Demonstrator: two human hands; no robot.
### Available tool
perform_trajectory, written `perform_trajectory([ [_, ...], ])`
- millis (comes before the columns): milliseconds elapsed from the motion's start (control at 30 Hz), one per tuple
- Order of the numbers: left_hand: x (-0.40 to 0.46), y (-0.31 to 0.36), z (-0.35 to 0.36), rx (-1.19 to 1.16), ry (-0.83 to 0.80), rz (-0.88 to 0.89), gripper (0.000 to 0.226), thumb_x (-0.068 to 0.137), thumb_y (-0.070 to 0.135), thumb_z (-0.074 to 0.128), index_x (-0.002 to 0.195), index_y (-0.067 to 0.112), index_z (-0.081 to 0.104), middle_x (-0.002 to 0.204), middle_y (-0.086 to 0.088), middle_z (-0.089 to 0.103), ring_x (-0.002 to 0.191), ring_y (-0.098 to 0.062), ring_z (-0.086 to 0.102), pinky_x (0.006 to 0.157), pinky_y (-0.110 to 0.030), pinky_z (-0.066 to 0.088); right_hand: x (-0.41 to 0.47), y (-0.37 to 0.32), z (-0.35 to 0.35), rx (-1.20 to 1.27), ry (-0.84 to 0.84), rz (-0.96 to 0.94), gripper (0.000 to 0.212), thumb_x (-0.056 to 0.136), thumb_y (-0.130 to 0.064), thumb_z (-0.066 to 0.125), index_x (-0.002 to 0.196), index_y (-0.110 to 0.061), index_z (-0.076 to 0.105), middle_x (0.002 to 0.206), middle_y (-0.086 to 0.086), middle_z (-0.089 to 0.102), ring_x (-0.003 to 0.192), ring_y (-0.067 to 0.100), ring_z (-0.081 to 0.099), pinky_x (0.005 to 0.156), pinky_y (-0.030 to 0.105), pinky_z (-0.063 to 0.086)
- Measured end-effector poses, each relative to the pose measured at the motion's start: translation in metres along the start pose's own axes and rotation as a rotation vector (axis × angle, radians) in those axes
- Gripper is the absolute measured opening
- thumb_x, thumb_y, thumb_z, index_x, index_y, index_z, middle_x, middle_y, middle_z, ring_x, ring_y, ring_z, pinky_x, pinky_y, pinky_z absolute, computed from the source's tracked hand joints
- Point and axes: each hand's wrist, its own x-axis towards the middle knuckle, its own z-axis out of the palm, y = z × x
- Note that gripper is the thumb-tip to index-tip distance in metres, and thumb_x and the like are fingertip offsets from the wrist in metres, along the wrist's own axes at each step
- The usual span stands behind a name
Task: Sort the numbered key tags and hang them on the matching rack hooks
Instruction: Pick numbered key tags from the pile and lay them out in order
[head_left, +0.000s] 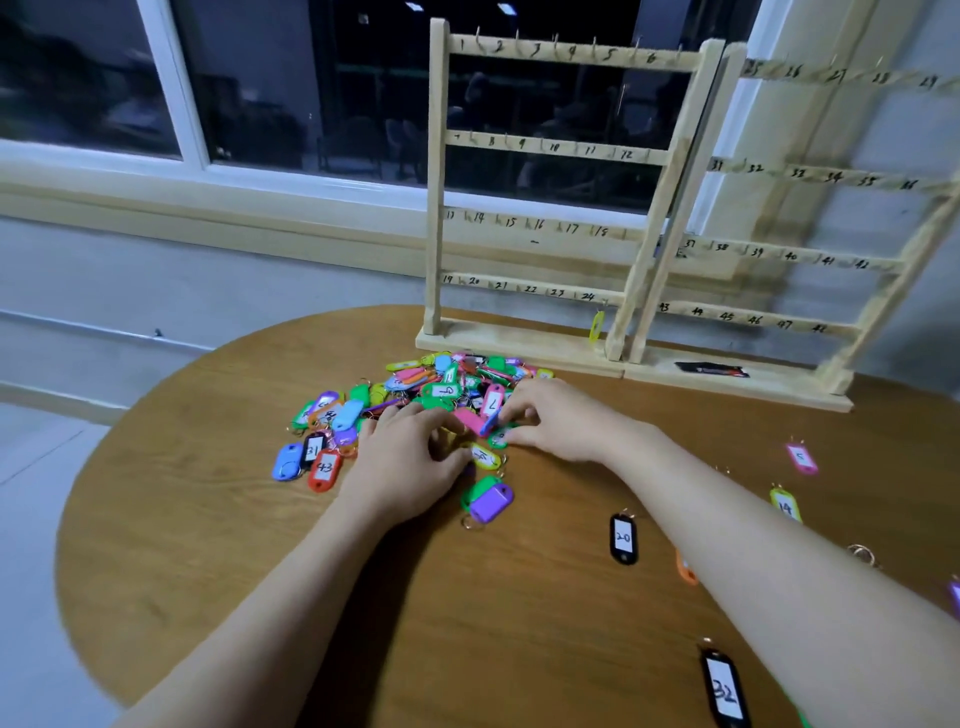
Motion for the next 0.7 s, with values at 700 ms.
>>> perform_trajectory([
  [700,0.000,-0.006,0.005,-0.021,0.005,0.116,0.023,0.085,0.058,0.069,0.095,0.037,0.065,0.102,0.014,0.052,0.105,-0.011,0.039,0.092,-0.034,0.023,-0.010,-0.010,-0.005,-0.431,0.008,-0.151,0.019,0.102,-0.018,0.047,0.095,-0.012,0.063,0.094,0.002,0.064,0.086,0.023,0.061,0.073,0.040,0.050],
])
